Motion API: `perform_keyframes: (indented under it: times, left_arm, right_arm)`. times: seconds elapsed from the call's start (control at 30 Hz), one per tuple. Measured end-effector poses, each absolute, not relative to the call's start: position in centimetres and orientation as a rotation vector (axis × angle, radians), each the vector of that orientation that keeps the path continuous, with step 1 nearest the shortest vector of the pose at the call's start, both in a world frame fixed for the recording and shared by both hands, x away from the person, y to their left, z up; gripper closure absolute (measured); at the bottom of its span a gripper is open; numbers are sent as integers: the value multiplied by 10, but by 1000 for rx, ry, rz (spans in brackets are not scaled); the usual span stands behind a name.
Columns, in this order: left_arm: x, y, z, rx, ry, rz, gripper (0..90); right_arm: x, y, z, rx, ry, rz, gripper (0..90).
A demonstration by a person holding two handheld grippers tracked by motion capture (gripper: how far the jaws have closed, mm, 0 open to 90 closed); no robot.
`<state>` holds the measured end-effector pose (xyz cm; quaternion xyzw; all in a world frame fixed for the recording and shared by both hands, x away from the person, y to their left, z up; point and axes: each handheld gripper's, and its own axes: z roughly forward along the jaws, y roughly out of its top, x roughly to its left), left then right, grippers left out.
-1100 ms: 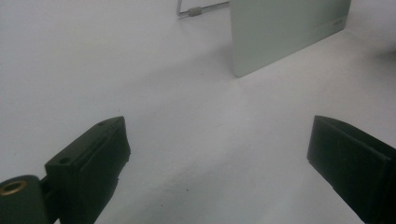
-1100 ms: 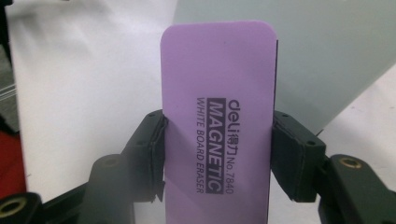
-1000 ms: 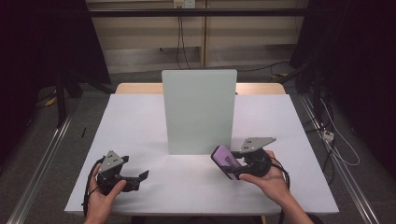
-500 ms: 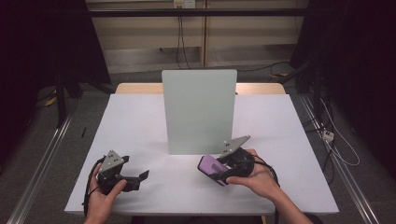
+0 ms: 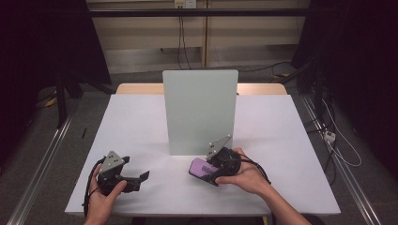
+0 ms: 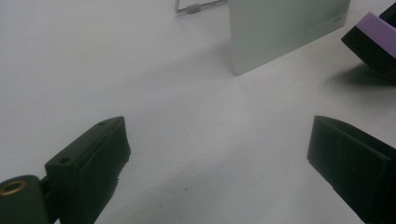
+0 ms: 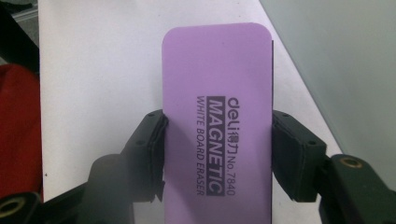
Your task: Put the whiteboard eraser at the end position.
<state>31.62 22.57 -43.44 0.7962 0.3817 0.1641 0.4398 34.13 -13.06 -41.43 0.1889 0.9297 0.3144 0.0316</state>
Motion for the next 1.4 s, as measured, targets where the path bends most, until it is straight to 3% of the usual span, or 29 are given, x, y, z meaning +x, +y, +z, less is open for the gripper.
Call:
perform_keyframes:
  times: [0.77, 1.03, 1.4]
  left_arm:
    - [316, 226, -435, 1978, 951, 404, 56]
    - [316, 226, -435, 1980, 948, 406, 56]
    - [316, 226, -434, 1981, 947, 407, 56]
  right_arm:
    - [351, -121, -428, 616, 2899, 961, 407]
    - [351, -121, -428, 643, 2893, 982, 313]
    - [352, -123, -428, 666, 2877, 985, 272]
